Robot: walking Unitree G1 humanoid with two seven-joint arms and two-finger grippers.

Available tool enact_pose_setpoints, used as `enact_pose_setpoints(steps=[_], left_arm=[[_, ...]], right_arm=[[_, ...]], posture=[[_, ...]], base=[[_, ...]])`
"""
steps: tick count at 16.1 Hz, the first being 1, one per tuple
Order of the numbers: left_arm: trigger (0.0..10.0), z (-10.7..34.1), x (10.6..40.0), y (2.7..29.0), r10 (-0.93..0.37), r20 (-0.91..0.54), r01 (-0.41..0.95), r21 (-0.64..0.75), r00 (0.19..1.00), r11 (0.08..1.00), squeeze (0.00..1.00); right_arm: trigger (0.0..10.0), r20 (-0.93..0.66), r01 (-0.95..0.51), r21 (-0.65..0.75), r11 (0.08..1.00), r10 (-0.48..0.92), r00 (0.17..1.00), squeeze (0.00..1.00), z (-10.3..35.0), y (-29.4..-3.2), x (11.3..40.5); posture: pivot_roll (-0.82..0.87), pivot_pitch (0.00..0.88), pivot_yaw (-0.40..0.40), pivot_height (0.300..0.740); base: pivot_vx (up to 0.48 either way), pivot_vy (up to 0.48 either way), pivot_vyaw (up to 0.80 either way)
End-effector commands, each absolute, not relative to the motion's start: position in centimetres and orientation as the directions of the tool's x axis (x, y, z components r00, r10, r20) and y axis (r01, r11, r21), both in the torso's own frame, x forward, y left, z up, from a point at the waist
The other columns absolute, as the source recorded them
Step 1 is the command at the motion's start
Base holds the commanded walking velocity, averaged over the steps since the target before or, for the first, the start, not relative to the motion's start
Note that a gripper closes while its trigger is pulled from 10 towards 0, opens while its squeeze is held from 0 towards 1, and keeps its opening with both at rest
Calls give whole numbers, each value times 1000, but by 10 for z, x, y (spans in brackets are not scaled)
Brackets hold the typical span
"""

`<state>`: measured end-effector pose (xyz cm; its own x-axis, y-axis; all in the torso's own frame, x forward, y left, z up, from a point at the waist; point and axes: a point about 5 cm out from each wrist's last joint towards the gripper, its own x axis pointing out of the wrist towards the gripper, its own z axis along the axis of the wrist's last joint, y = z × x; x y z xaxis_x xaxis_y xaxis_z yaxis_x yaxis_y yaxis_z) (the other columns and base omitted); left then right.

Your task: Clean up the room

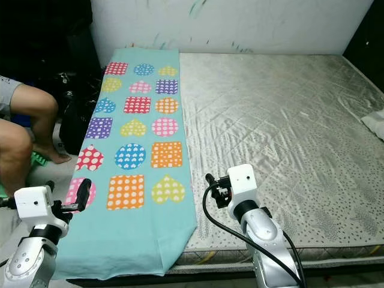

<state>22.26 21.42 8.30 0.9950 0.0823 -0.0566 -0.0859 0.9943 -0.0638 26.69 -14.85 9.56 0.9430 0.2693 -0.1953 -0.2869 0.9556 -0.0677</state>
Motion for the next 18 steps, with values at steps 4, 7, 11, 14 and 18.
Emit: enact_pose_setpoints(steps=[4,7,11,14,18], left_arm=[[10000,79,224,214,77,-83,-83,-64,994,995,0],[10000,78,225,213,78,-89,-84,-62,993,995,0],[10000,78,225,214,91,-90,-97,-69,992,993,0],[10000,78,226,214,88,-90,-95,-75,992,993,0],[10000,78,227,213,78,-92,-86,-82,993,993,0]], right_arm=[[10000,-189,-296,-77,952,278,942,0,98,-149,267],[10000,-187,-304,-74,950,286,940,0,99,-148,268],[10000,-190,-320,-69,945,302,934,0,98,-147,268],[10000,-190,-328,-70,942,311,931,0,98,-146,268],[10000,-190,-347,-79,935,328,926,0,99,-144,269]], posture=[[-118,87,-23,640],[-119,86,-25,605],[-118,90,-26,605],[-120,92,-26,605],[-122,99,-24,605]], base=[[0,0,0],[0,0,0],[0,0,0],[0,0,0],[0,0,0]])
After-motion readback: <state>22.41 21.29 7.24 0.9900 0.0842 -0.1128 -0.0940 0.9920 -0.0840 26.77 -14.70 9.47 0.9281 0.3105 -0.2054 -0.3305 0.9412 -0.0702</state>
